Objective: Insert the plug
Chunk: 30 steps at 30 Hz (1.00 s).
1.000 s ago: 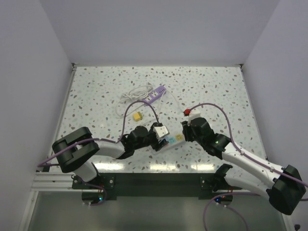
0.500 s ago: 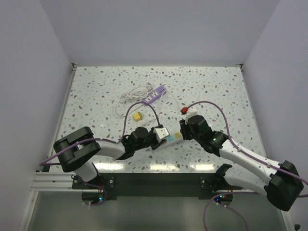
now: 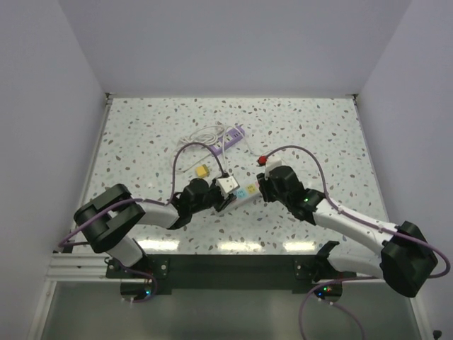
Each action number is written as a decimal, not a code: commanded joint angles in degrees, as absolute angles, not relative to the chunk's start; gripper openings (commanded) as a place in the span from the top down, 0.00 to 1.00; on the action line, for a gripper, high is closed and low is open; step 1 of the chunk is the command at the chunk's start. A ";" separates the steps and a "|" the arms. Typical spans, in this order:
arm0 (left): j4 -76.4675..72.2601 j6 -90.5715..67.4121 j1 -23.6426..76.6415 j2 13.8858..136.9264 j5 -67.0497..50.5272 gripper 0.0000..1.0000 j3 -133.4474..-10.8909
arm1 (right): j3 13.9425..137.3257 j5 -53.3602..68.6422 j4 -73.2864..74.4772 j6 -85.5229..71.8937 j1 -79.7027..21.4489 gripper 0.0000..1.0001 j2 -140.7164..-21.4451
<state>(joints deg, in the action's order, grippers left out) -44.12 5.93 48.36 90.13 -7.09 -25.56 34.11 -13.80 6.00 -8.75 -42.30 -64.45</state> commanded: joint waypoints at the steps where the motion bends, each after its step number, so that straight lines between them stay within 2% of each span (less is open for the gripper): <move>1: -39.73 5.54 47.55 92.63 -7.90 1.00 -26.45 | 37.00 -13.01 -1.93 -5.80 -42.01 1.00 -65.74; 18: -39.11 5.98 47.64 92.37 -12.21 1.00 -26.72 | 37.88 -9.07 -9.22 -1.23 -37.53 1.00 -73.21; 30: -38.50 6.24 47.55 93.08 -11.69 1.00 -27.16 | 38.41 -5.98 -9.14 -1.23 -36.65 1.00 -76.55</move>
<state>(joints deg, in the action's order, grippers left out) -43.64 6.09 47.64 91.07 -10.24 -26.72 36.25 -7.94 -6.46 -1.63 -36.62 -75.77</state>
